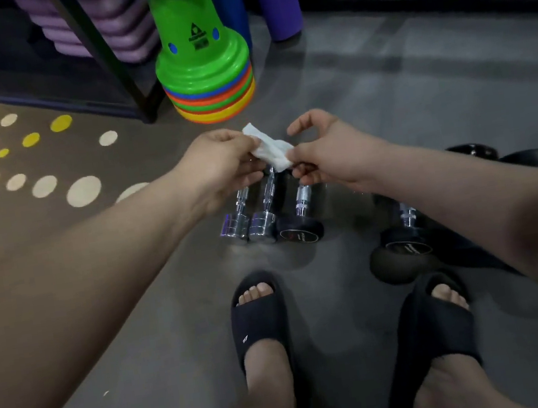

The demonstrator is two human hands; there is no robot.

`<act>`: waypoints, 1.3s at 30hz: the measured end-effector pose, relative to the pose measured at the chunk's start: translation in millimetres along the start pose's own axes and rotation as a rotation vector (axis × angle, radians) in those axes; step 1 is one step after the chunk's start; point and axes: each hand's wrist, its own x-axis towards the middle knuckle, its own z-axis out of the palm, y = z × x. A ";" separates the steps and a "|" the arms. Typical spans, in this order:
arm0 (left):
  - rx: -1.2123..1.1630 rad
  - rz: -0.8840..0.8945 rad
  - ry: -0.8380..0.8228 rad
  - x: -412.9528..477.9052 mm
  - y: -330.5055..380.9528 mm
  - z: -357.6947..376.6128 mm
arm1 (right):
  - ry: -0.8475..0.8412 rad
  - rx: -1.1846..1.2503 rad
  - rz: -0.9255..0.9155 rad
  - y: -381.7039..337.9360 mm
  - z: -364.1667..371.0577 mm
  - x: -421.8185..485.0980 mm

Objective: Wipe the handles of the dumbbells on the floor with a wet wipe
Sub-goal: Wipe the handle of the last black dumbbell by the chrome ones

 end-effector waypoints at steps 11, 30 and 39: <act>-0.054 -0.171 -0.087 93.4 -83.0 5.5 | -0.160 -0.497 -0.145 87.5 -17.7 75.3; 0.571 0.198 0.008 139.3 -144.3 18.5 | 0.307 -0.141 0.113 169.1 -44.4 108.7; 0.677 0.268 -0.038 143.2 -160.9 12.1 | 0.424 -0.194 0.121 178.0 -30.8 119.5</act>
